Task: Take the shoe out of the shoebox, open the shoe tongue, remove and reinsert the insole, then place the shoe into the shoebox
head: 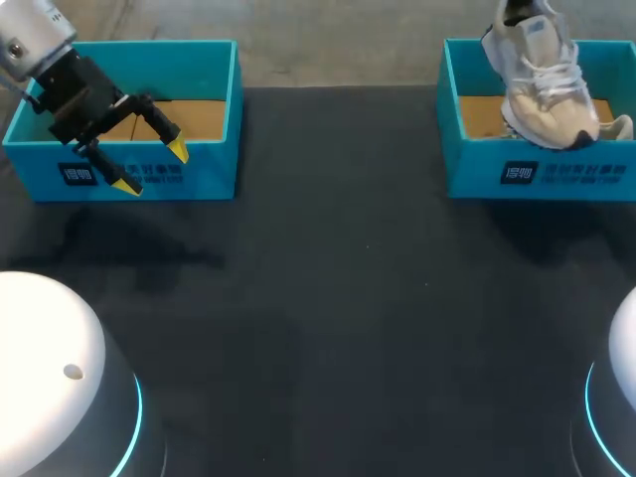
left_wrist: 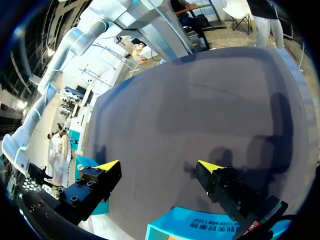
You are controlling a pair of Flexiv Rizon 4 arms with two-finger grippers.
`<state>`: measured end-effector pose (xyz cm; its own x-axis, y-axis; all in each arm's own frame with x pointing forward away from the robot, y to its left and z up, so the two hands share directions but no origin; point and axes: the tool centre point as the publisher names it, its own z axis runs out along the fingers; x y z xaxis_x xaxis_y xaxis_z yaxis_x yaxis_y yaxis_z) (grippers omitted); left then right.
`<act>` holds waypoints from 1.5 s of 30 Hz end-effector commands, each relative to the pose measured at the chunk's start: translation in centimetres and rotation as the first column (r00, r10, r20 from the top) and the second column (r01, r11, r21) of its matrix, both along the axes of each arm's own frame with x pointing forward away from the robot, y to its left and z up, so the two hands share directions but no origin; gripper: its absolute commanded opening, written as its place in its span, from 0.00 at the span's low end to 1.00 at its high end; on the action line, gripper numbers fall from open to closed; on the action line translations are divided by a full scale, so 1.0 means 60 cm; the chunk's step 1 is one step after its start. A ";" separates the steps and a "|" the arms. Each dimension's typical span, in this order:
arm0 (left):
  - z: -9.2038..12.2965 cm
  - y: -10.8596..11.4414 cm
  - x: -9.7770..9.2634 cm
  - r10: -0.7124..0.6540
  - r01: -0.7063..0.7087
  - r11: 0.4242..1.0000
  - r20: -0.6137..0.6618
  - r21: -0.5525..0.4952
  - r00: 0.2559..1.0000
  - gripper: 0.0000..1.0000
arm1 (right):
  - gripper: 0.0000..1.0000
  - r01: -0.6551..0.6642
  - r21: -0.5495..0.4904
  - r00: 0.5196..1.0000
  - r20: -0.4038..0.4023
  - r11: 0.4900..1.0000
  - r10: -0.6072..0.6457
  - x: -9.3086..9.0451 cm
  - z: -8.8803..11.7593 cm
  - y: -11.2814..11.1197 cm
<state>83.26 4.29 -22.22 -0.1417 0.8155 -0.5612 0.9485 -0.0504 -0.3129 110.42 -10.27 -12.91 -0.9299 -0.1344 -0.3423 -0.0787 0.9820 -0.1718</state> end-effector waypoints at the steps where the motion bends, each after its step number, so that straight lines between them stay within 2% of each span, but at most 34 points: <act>1: 0.001 0.000 -0.001 0.000 0.000 1.000 0.002 0.003 1.000 1.00 | 0.00 0.002 -0.003 1.000 -0.008 1.000 -0.002 0.004 0.004 0.001; 11: 0.001 0.000 -0.001 0.000 0.000 1.000 0.002 0.003 1.000 1.00 | 0.00 0.002 -0.003 1.000 -0.008 1.000 -0.002 0.004 0.004 0.001; 13: 0.001 0.000 -0.001 0.000 0.000 1.000 0.002 0.003 1.000 1.00 | 0.00 0.002 0.008 1.000 -0.009 1.000 -0.002 0.014 0.004 -0.010; 14: 0.001 0.000 -0.001 0.000 0.000 1.000 0.002 0.003 1.000 1.00 | 0.00 0.024 0.001 1.000 -0.004 1.000 -0.024 0.033 0.005 -0.031; 15: 0.001 0.000 -0.001 0.000 0.000 1.000 0.002 0.003 1.000 1.00 | 0.00 0.024 0.021 1.000 -0.002 0.999 -0.024 0.039 0.006 -0.041; 21: 0.001 0.000 -0.001 0.000 0.000 1.000 0.002 0.003 1.000 1.00 | 0.00 0.076 -0.001 0.997 -0.002 0.997 -0.076 0.060 -0.004 -0.076; 23: 0.001 0.000 -0.001 0.000 0.000 1.000 0.002 0.003 1.000 1.00 | 0.00 0.119 0.000 0.993 -0.010 0.993 -0.119 0.065 -0.009 -0.086; 26: 0.001 0.000 -0.001 0.000 0.000 1.000 0.002 0.003 1.000 1.00 | 0.00 0.250 0.029 0.968 -0.027 0.968 -0.250 0.073 -0.010 -0.107; 28: 0.001 0.000 -0.001 0.000 0.000 1.000 0.002 0.003 1.000 1.00 | 0.00 0.342 0.027 0.939 -0.038 0.939 -0.341 0.077 -0.013 -0.117; 30: 0.001 0.000 -0.001 0.000 0.000 1.000 0.002 0.003 1.000 1.00 | 0.00 0.478 0.060 0.878 -0.042 0.876 -0.476 0.080 -0.017 -0.135; 32: 0.001 0.000 -0.001 0.000 0.000 1.000 0.002 0.003 1.000 1.00 | 0.00 0.554 0.092 0.832 -0.048 0.827 -0.552 0.081 -0.018 -0.149; 36: 0.001 0.000 -0.001 0.000 0.000 1.000 0.002 0.003 1.000 1.00 | 0.00 0.673 0.128 0.738 -0.056 0.728 -0.673 0.079 -0.018 -0.171; 39: 0.001 0.000 -0.001 0.000 0.000 1.000 0.002 0.003 1.000 1.00 | 0.00 0.770 0.145 0.634 -0.060 0.622 -0.771 0.072 -0.019 -0.191; 40: 0.001 0.000 -0.001 0.000 0.000 1.000 0.002 0.003 1.000 1.00 | 0.00 0.786 0.161 0.613 -0.070 0.597 -0.787 0.070 -0.019 -0.196; 41: 0.001 0.000 -0.001 0.000 0.000 1.000 0.002 0.003 1.000 1.00 | 0.00 0.786 0.161 0.613 -0.070 0.597 -0.787 0.070 -0.019 -0.196; 42: 0.001 0.000 -0.001 0.000 0.000 1.000 0.002 0.003 1.000 1.00 | 0.00 0.836 0.192 0.535 -0.083 0.513 -0.841 0.060 -0.017 -0.212; 43: 0.001 0.000 -0.001 0.000 0.000 1.000 0.002 0.003 1.000 1.00 | 0.00 0.849 0.203 0.512 -0.088 0.488 -0.854 0.057 -0.016 -0.217; 44: 0.001 0.000 -0.001 0.000 0.000 1.000 0.002 0.003 1.000 1.00 | 0.00 0.849 0.203 0.512 -0.088 0.488 -0.854 0.057 -0.016 -0.217; 45: 0.001 0.000 -0.001 0.000 0.000 1.000 0.002 0.003 1.000 1.00 | 0.00 0.883 0.216 0.443 -0.095 0.416 -0.892 0.049 -0.015 -0.227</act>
<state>83.26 4.29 -22.22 -0.1418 0.8155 -0.5611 0.9485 -0.0504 -0.3129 113.94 -23.15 -14.29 -0.7320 0.6088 -0.3058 0.6474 0.7614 -0.0339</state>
